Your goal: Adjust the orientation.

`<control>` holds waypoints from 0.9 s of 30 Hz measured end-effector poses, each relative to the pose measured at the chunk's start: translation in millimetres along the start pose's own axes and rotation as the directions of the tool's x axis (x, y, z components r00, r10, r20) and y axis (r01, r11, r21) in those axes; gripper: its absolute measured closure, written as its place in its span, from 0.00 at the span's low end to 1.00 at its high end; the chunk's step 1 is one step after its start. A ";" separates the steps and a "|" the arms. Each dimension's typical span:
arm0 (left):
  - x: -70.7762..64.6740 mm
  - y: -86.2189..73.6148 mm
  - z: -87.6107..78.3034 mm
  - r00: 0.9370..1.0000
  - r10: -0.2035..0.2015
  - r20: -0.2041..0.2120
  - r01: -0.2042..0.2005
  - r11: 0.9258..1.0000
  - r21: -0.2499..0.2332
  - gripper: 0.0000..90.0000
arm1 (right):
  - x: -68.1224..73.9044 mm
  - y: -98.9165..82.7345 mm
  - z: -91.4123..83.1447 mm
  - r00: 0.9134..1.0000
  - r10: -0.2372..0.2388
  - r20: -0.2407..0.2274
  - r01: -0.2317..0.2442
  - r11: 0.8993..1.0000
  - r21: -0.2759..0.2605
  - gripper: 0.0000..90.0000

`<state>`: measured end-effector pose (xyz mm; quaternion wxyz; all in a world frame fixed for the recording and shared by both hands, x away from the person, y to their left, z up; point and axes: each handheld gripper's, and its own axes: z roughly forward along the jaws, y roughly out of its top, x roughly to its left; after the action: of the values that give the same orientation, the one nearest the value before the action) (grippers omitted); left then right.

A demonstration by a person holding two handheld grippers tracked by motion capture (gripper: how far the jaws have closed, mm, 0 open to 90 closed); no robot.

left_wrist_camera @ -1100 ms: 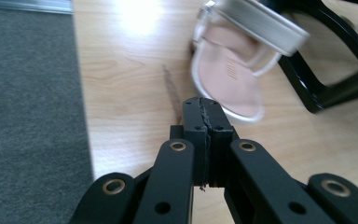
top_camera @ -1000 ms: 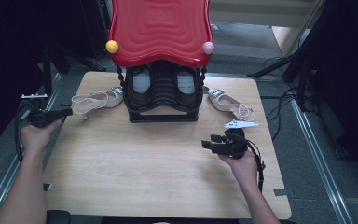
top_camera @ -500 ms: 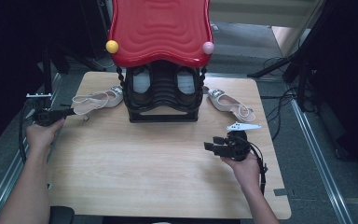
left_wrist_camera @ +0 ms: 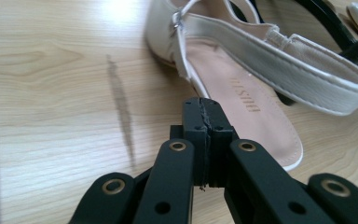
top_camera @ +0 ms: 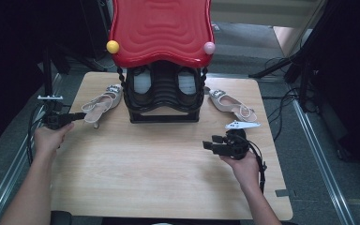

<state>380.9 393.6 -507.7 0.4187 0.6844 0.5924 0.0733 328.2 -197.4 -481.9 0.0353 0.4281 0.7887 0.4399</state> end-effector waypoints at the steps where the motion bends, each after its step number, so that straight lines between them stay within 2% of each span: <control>1: -2.5 -0.8 1.4 1.000 -0.008 -0.001 0.008 1.000 -0.002 1.00 | 0.2 0.4 0.0 1.000 -0.001 0.000 0.001 1.000 0.002 0.51; 3: -7.1 -1.4 3.3 1.000 -0.023 -0.005 0.023 1.000 -0.006 1.00 | 0.5 1.3 0.7 1.000 -0.006 -0.002 0.006 1.000 0.001 0.51; 5: -12.3 -2.1 5.7 0.998 -0.068 -0.007 0.068 0.998 -0.018 1.00 | 1.1 2.3 1.3 1.000 -0.005 -0.005 0.005 1.000 0.003 0.52; 8: -24.5 -1.8 11.7 0.998 -0.061 -0.034 0.060 0.998 -0.023 1.00 | 1.5 3.1 2.3 1.000 -0.009 -0.008 0.009 1.000 0.002 0.52; 11: -28.1 -1.1 14.3 0.996 -0.082 -0.023 0.081 0.996 -0.036 0.98 | 2.0 3.4 3.0 1.000 -0.010 -0.009 0.010 1.000 0.005 0.52; 16: -27.7 2.9 9.3 0.994 -0.091 -0.065 0.088 0.995 -0.045 0.84 | 2.4 2.9 3.0 1.000 -0.015 -0.005 0.015 1.000 0.009 0.52; 21: -27.6 11.6 -0.6 0.993 -0.103 -0.060 0.099 0.992 -0.074 0.75 | 1.5 2.2 2.7 1.000 -0.015 -0.002 0.015 1.000 0.008 0.52; 22: -28.7 13.9 -2.7 0.993 -0.104 -0.057 0.098 0.991 -0.089 0.73 | 1.6 2.1 2.7 1.000 -0.016 -0.001 0.016 1.000 0.009 0.52; 27: -37.4 25.9 -2.5 0.994 -0.073 -0.081 0.066 0.994 -0.088 0.69 | 2.2 0.5 2.6 1.000 -0.015 0.007 0.015 1.000 0.014 0.52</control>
<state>388.0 363.6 -474.2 0.4245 0.6412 0.6292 0.1127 328.3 -194.0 -482.4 0.0383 0.4237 0.7949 0.4325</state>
